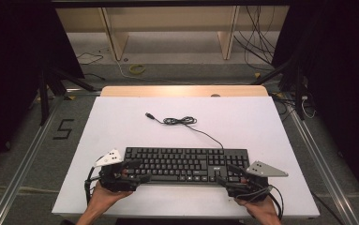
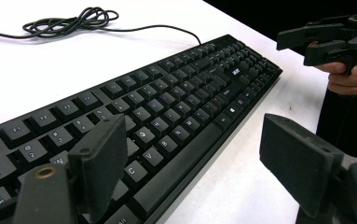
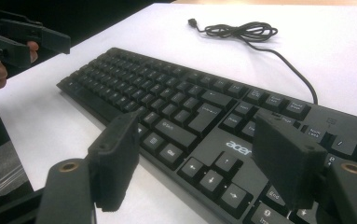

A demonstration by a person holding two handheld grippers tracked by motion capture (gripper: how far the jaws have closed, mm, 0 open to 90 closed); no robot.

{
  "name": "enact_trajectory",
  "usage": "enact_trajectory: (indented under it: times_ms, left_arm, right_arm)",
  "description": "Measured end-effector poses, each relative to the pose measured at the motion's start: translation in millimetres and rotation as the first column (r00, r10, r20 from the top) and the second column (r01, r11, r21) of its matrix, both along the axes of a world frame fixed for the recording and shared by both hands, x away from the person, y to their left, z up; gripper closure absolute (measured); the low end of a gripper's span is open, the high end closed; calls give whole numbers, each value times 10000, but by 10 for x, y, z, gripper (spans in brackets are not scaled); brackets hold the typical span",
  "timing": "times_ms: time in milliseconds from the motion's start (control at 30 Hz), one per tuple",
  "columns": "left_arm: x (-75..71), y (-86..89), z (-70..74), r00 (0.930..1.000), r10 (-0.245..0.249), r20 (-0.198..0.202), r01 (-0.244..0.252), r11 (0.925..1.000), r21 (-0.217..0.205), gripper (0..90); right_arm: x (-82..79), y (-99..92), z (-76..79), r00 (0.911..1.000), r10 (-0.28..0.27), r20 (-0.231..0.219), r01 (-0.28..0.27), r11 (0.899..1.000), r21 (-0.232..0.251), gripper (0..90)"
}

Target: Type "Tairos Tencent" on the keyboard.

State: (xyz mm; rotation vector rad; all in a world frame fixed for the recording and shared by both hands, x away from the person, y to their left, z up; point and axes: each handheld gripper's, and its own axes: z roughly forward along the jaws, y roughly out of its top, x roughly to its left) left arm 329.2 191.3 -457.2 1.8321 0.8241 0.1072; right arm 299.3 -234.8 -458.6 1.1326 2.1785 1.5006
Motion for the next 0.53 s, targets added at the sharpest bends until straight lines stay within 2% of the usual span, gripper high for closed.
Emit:
enact_trajectory:
  times_ms: [200, 533]
  left_arm:
    - [17, 7, -4, 10000, 88, -9, -88, 9999, -97, 228]
    - [34, 3, -19, 10000, 100, -7, -100, 9999, -17, 228]
  right_arm:
    - [4, 7, -3, 10000, 14, 11, -14, 10000, -13, 324]
    - [6, 17, -9, 10000, 19, -18, -19, 10000, -23, 323]
